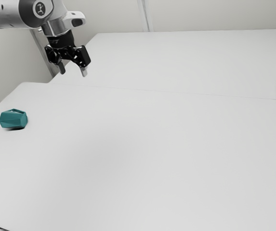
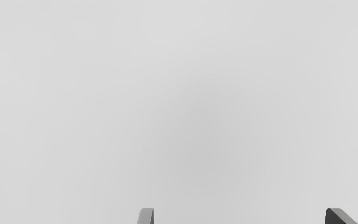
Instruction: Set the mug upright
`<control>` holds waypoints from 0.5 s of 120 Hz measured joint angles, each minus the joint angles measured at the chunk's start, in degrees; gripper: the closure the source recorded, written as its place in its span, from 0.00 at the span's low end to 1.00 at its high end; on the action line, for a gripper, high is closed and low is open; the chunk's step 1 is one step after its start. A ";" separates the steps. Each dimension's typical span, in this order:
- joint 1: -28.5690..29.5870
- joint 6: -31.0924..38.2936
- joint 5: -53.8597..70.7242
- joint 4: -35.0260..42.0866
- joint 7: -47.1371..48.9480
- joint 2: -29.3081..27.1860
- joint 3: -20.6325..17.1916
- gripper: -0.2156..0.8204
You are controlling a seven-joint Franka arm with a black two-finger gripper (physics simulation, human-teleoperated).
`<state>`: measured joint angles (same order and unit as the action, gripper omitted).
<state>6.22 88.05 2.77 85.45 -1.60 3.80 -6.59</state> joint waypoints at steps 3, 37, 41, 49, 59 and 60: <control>0.01 0.01 0.03 0.00 0.01 0.00 -0.03 0.21; 0.26 0.85 -0.02 0.13 0.07 -0.38 -0.08 0.21; 0.29 1.06 -0.08 0.19 0.08 -0.43 -0.09 0.21; 0.37 1.49 -0.17 0.38 0.09 -0.63 -0.07 0.21; 0.64 2.05 -0.23 0.92 0.09 -0.77 -0.07 0.21; 0.68 2.12 -0.24 0.98 0.09 -0.81 -0.08 0.21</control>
<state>6.89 90.18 2.53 86.43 -1.51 2.99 -6.67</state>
